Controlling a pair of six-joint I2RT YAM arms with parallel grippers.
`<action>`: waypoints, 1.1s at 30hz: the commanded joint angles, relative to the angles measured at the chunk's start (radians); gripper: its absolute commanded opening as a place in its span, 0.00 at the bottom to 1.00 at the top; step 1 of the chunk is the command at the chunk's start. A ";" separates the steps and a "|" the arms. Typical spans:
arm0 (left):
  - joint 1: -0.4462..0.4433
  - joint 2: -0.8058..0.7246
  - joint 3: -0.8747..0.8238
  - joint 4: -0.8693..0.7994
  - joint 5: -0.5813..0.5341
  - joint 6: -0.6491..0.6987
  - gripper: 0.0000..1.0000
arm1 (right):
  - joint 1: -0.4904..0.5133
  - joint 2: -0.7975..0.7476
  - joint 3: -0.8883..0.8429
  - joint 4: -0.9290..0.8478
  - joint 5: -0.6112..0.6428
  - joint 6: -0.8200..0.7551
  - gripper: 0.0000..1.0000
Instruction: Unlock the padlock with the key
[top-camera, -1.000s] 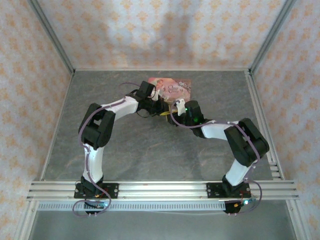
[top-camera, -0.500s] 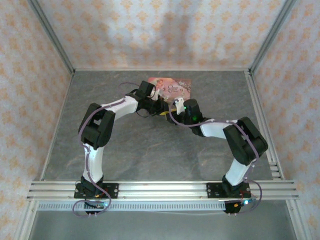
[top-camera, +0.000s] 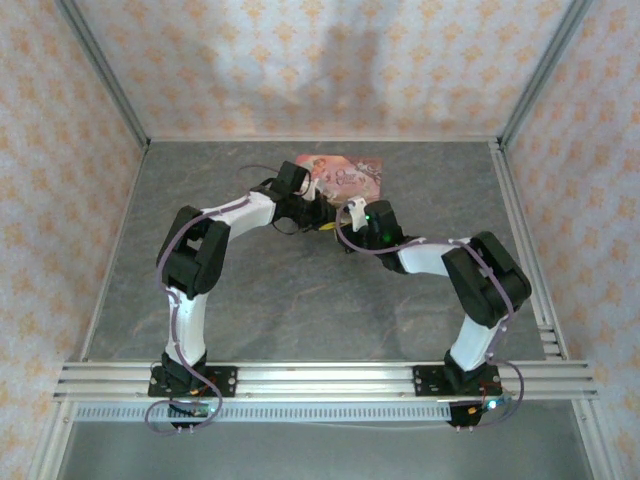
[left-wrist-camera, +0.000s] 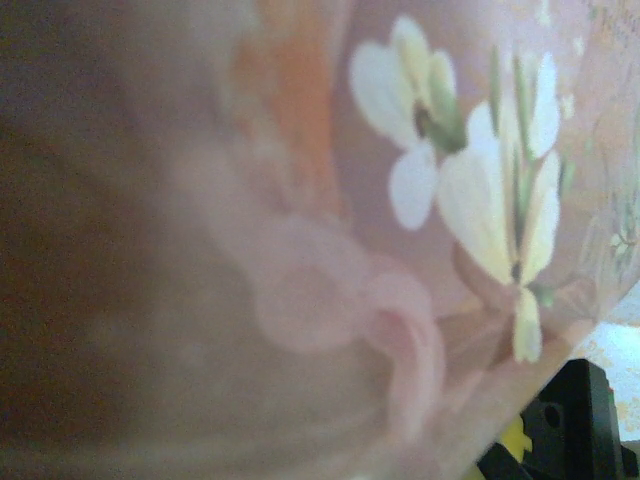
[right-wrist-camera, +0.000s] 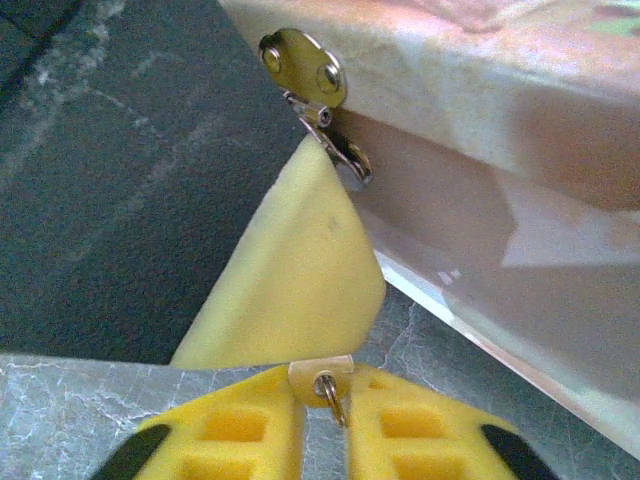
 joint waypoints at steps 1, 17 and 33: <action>-0.002 0.020 0.012 -0.027 0.084 -0.032 0.00 | 0.013 0.005 0.043 0.021 -0.056 0.006 0.09; -0.001 0.016 0.011 -0.043 0.081 -0.015 0.00 | 0.002 0.010 0.033 0.065 -0.106 0.070 0.25; -0.020 0.030 -0.005 -0.032 0.097 -0.019 0.00 | 0.013 -0.001 0.033 0.166 -0.052 0.130 0.23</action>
